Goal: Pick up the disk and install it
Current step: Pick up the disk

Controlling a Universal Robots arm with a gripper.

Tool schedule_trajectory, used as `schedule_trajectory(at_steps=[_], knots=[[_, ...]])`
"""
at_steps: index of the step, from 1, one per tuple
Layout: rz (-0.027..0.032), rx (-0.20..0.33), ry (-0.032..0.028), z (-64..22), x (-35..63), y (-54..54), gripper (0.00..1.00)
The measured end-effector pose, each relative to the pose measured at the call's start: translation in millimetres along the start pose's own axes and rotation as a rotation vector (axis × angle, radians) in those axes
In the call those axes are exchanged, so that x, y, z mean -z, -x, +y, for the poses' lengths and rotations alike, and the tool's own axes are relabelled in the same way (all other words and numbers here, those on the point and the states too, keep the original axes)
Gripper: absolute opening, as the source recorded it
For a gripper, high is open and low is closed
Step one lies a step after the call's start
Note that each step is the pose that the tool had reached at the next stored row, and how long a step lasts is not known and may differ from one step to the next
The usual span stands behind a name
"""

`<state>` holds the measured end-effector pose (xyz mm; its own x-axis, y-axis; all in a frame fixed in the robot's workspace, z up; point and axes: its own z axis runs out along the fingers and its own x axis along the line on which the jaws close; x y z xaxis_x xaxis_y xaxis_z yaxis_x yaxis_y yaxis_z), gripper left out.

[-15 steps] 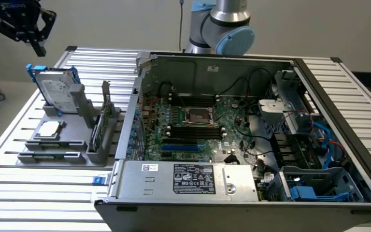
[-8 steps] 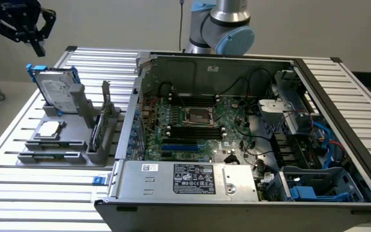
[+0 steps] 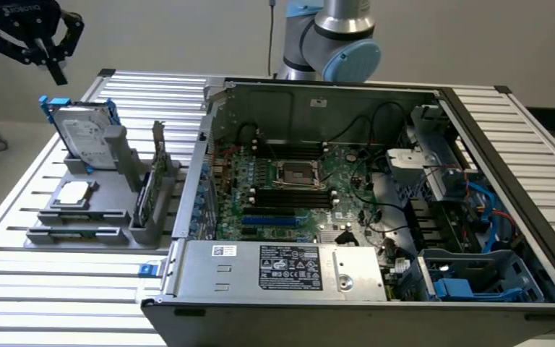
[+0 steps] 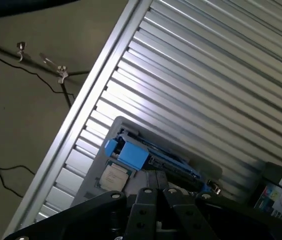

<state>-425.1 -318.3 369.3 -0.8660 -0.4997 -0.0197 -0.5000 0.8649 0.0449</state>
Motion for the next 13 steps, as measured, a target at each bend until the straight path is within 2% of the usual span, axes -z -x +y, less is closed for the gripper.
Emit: schedule_trajectory(at_steps=[13], knots=[[0.0105, 0.235, 0.0046, 0.0, -0.4, 0.0, 0.11]])
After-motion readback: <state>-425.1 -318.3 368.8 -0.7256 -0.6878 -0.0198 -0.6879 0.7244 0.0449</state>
